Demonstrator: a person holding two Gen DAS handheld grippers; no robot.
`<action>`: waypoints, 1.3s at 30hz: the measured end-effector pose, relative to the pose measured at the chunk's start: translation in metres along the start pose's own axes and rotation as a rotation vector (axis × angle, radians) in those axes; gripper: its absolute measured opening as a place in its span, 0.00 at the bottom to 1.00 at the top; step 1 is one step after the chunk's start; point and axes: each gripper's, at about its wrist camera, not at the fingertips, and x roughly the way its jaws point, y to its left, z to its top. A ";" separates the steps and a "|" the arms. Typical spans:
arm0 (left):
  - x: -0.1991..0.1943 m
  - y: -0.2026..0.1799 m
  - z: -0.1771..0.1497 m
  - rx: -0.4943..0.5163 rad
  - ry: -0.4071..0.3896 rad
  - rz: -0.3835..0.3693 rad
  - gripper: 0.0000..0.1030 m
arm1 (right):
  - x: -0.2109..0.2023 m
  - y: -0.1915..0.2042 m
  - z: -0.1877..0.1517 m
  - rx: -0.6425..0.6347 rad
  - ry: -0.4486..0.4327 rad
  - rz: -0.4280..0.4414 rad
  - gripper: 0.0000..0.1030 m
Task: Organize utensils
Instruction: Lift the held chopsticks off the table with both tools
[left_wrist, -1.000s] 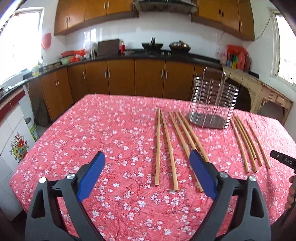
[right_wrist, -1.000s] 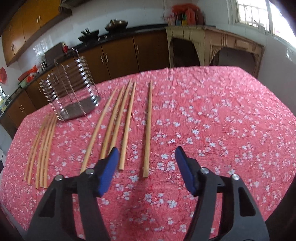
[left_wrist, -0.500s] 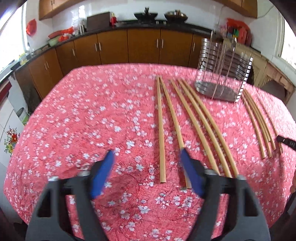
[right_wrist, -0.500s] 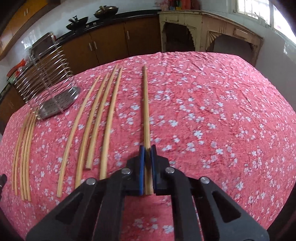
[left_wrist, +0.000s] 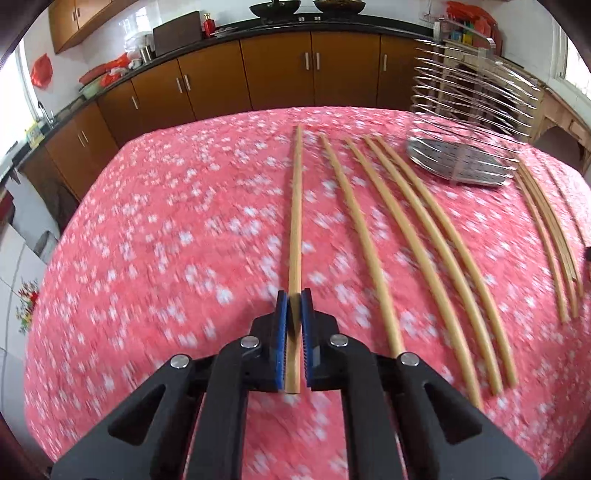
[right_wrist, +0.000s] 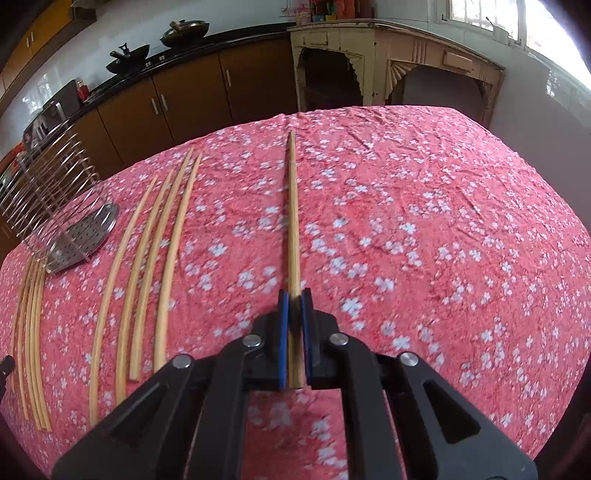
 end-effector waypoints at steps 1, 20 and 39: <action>0.004 0.003 0.005 -0.003 0.001 0.007 0.07 | 0.002 -0.003 0.002 0.002 -0.001 -0.005 0.08; 0.003 0.026 -0.005 -0.017 -0.055 -0.042 0.09 | 0.005 -0.006 0.000 -0.037 -0.045 -0.081 0.12; -0.006 0.011 -0.017 0.034 -0.057 -0.011 0.07 | -0.005 -0.004 -0.012 -0.063 -0.047 -0.087 0.12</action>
